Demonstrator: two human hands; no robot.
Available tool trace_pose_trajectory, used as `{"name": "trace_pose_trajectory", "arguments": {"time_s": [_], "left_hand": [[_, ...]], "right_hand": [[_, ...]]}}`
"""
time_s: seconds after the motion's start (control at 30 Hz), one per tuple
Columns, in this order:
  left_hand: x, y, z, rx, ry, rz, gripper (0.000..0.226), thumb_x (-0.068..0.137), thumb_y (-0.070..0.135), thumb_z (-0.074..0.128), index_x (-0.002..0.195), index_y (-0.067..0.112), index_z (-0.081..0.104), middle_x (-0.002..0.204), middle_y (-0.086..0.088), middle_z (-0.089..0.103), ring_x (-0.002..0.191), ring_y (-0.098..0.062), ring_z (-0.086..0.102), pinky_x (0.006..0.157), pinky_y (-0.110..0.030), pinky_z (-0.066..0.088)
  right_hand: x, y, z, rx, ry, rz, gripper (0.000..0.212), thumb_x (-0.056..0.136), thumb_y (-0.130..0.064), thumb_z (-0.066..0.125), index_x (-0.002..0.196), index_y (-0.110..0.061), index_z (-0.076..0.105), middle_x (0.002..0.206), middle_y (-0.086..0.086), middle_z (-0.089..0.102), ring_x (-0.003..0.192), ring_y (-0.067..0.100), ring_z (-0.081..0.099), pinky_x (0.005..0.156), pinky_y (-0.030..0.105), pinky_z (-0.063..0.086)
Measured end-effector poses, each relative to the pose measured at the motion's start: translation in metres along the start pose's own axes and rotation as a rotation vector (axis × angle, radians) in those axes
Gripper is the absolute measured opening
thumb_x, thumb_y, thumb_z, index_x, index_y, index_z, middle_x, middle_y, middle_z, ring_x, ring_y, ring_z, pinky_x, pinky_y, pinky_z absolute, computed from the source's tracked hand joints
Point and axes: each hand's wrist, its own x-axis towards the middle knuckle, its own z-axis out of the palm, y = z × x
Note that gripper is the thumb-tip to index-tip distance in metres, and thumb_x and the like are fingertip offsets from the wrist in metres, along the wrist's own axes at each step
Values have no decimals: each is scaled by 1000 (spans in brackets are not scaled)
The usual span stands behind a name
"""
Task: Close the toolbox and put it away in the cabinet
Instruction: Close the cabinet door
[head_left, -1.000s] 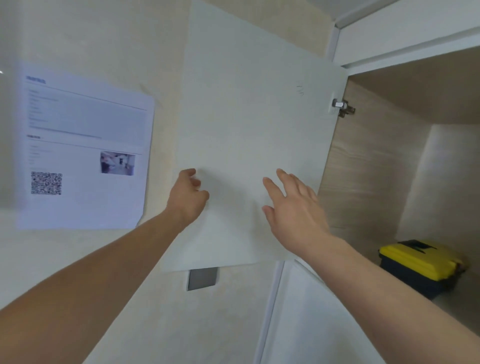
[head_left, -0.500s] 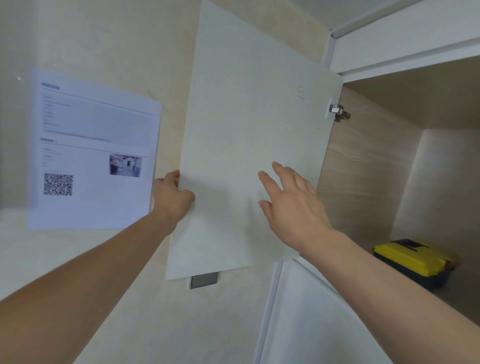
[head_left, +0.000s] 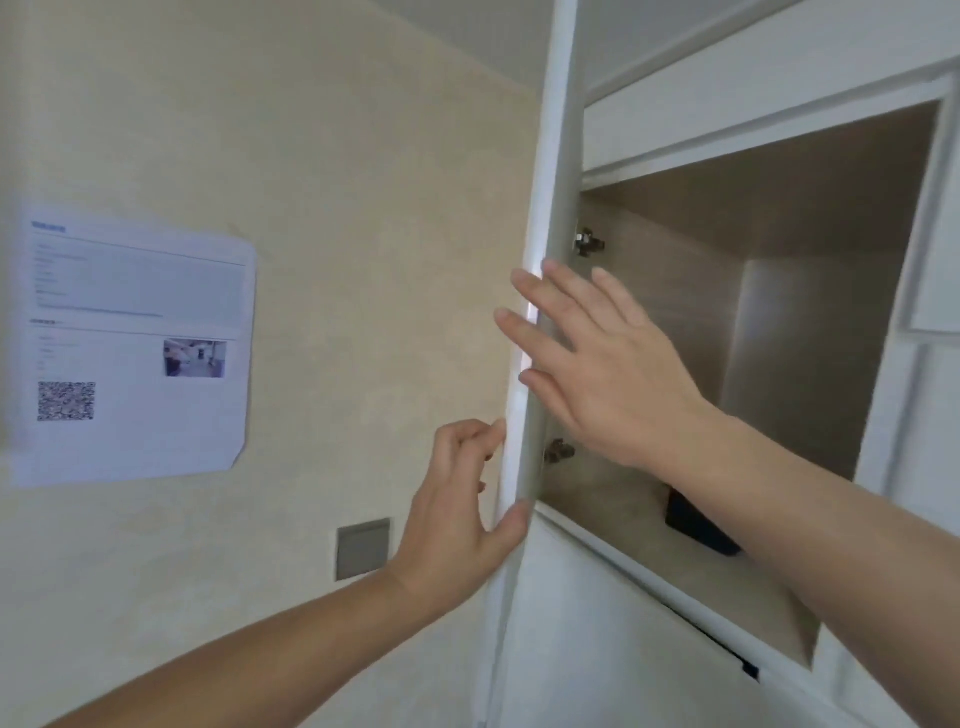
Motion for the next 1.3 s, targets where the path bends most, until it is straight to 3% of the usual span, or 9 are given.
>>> {"name": "trace_pose_trajectory", "arguments": {"time_s": [0.23, 0.43, 0.57, 0.67, 0.83, 1.03, 1.17, 1.23, 1.3], "left_hand": [[10, 59, 120, -14, -65, 86, 72, 82, 44, 59, 141, 27, 22, 149, 7, 24, 134, -6, 29, 106, -27, 34], [28, 65, 191, 172, -219, 360, 74, 90, 61, 26, 148, 25, -3, 160, 0, 7, 145, -19, 8, 105, -35, 35], [46, 58, 229, 334, -360, 560, 89, 86, 62, 39, 148, 11, 2, 159, -15, -1, 145, -32, 0, 112, -48, 26], [54, 58, 259, 389, -453, 606, 102, 82, 63, 48, 146, 7, -10, 156, -19, -18, 142, -37, -15, 112, -54, 20], [64, 60, 299, 399, -484, 580, 114, 75, 58, 63, 146, 6, -11, 155, -20, -21, 141, -40, -17, 111, -58, 21], [68, 52, 313, 350, -451, 593, 122, 60, 59, 75, 147, 6, 9, 157, -20, 3, 143, -41, 3, 106, -56, 33], [72, 57, 298, 326, -525, 562, 109, 75, 56, 64, 148, 14, -5, 157, -10, -21, 143, -30, -18, 114, -52, 19], [74, 58, 275, 126, -525, 438, 98, 80, 56, 58, 147, 24, -7, 155, 4, -27, 143, -16, -16, 115, -46, 17], [76, 65, 239, -156, -499, 226, 95, 76, 60, 61, 146, 38, 1, 158, 17, -12, 143, -5, 6, 112, -38, 27]], "right_hand": [[-85, 81, -27, -260, -199, -1, 49, 99, -43, 32, 138, -17, 46, 154, 12, 32, 144, 36, 16, 116, 54, 11], [-132, 143, -35, -369, -393, -12, 46, 96, -41, 41, 131, -12, 51, 149, 15, 40, 143, 38, 19, 115, 56, 15], [-146, 178, -26, -410, -517, -57, 48, 92, -42, 51, 124, -7, 56, 147, 15, 44, 142, 36, 24, 116, 52, 16], [-152, 200, -14, -427, -605, -52, 54, 92, -43, 51, 126, -1, 53, 152, 16, 34, 144, 33, 20, 117, 48, 17], [-166, 222, 4, -437, -704, 9, 70, 93, -47, 47, 142, 1, 33, 159, 14, 12, 146, 30, 5, 118, 41, 6], [-169, 224, 12, -433, -616, 7, 74, 84, -42, 65, 133, 8, 43, 151, 21, 32, 140, 35, 28, 115, 46, 19], [-165, 218, 8, -449, -657, 51, 75, 82, -42, 67, 134, 7, 43, 153, 20, 30, 141, 34, 26, 115, 44, 15], [-162, 211, 6, -434, -687, 105, 72, 89, -45, 55, 141, 0, 34, 159, 15, 13, 146, 29, 10, 117, 40, 4], [-163, 201, 2, -343, -639, 181, 62, 92, -48, 46, 139, -8, 38, 160, 11, 6, 147, 26, 2, 118, 38, 1]]}}
